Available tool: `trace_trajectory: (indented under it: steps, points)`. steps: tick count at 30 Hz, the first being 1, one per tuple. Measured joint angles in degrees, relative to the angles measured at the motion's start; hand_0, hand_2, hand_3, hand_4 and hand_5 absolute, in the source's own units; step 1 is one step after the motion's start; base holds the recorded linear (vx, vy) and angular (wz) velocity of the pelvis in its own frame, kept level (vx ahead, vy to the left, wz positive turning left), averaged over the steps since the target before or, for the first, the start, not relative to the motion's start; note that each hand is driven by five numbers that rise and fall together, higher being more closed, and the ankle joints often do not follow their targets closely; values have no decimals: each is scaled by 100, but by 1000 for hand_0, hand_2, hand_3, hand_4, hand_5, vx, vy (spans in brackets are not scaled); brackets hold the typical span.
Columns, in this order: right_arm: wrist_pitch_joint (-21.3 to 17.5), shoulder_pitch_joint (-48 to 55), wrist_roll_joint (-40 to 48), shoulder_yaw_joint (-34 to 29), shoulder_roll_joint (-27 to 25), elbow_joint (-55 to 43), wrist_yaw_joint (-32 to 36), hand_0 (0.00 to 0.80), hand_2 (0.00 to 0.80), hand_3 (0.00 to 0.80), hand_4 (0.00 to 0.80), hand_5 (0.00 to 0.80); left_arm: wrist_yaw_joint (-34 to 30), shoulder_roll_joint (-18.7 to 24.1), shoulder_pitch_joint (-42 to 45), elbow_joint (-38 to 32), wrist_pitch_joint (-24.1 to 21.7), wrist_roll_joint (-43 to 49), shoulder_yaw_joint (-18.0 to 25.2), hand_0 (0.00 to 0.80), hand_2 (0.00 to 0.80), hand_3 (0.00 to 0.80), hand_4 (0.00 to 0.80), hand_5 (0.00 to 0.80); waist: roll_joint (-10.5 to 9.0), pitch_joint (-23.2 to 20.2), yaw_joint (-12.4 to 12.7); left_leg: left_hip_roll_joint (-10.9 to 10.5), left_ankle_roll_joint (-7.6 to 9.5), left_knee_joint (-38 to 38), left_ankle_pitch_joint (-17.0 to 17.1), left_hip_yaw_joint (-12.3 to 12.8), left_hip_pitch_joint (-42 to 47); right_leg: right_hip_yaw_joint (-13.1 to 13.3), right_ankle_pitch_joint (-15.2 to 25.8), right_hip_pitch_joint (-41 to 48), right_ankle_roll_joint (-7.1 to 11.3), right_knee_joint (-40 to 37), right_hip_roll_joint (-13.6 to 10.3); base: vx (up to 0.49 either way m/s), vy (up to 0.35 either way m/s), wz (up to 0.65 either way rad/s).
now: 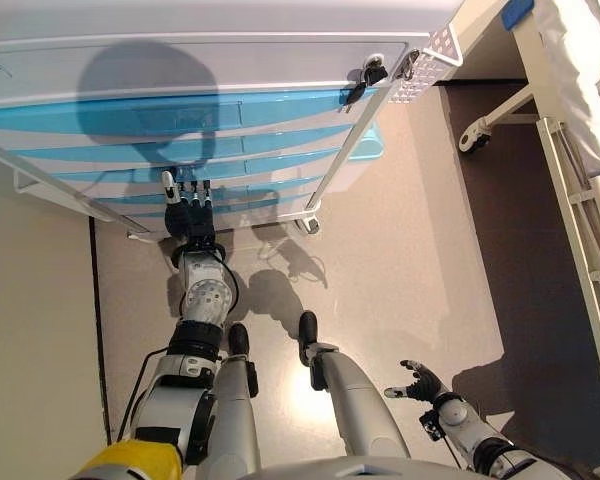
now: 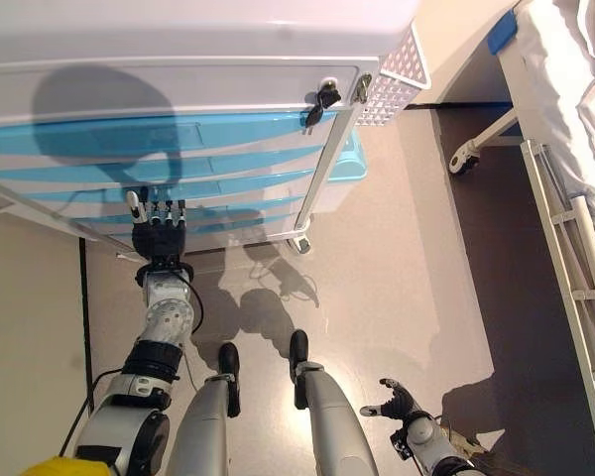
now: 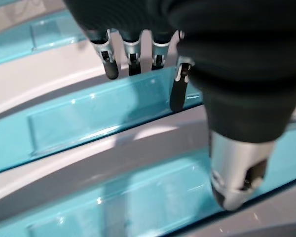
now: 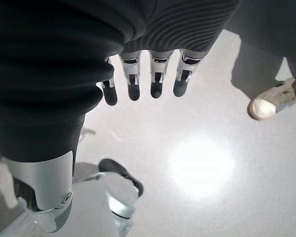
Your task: Open the drawer and pick up the medicine
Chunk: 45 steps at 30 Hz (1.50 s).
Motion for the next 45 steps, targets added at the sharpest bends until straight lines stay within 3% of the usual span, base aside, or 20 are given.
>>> trace_trajectory:
  steps: [8, 24, 45]
  points:
    - [-2, -45, 1, -7, -46, -32, -26, 0, 0, 0, 0, 0, -80, 404, 147, 232, 268, 648, -39, 0, 0, 0, 0, 0, 36, 253, -2, -68, 6, -78, 83, -70, 33, -79, 1, 28, 0, -13, -46, -22, 4, 7]
    - [-2, -57, 2, -207, -60, -35, -48, 0, 0, 0, 0, 0, -237, 237, 152, 721, 699, 902, -278, 0, 0, 0, 0, 0, -28, 361, -35, -83, 9, -131, 80, -51, 60, -60, 11, 62, 13, -104, -38, 0, 0, 0]
    - [-2, -109, 1, -198, -138, -39, -14, 0, 0, 0, 0, 0, -106, 366, -94, 670, 684, 772, -270, 0, 0, 0, 0, 0, -29, 361, -187, -59, 7, -239, 83, -28, 60, -41, 16, 24, 21, -156, -52, 0, 0, 0]
